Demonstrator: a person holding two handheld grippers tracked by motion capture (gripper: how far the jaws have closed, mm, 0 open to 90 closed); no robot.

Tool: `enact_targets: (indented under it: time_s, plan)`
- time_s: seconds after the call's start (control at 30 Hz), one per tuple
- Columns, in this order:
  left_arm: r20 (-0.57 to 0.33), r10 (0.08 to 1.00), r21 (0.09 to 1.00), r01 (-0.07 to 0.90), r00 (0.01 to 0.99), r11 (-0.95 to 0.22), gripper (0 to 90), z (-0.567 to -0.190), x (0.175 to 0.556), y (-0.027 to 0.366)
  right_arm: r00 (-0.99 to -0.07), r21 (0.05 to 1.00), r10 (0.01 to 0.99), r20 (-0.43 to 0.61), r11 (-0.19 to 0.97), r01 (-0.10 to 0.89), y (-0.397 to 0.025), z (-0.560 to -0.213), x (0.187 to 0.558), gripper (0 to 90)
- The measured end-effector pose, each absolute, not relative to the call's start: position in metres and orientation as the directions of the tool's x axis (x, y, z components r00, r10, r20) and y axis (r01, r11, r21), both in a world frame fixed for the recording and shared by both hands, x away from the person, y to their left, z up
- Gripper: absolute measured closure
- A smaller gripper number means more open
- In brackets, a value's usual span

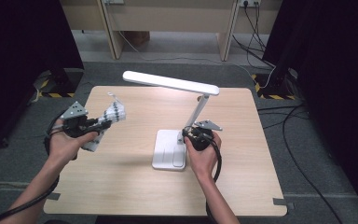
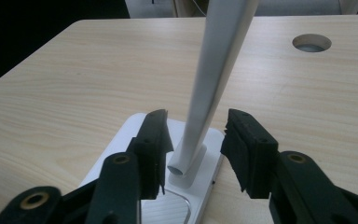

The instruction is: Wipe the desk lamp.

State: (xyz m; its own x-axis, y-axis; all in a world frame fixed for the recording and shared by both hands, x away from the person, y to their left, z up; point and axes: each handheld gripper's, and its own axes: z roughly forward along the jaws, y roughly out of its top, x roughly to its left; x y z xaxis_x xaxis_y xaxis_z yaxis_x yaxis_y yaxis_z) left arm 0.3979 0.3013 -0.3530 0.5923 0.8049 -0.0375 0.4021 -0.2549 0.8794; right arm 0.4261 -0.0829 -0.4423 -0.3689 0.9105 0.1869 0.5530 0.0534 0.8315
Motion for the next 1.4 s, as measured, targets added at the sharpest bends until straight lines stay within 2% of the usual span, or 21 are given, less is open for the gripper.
enact_targets:
  time_s: [0.57, 1.4]
  plan:
    - [-0.020, 0.811, 0.898, 0.366, 0.585, -0.242, 72.7, -0.327, 0.404, 0.302, -0.323, 0.847, 0.933, 0.159, 0.039, 0.530, -0.077, -0.439, 0.435, 70.5]
    - [0.017, 0.814, 0.934, 0.282, 0.580, -0.220, 72.7, -0.266, 0.414, 0.299, -0.297, 0.842, 0.942, 0.157, 0.029, 0.539, -0.071, -0.441, 0.437, 71.0]
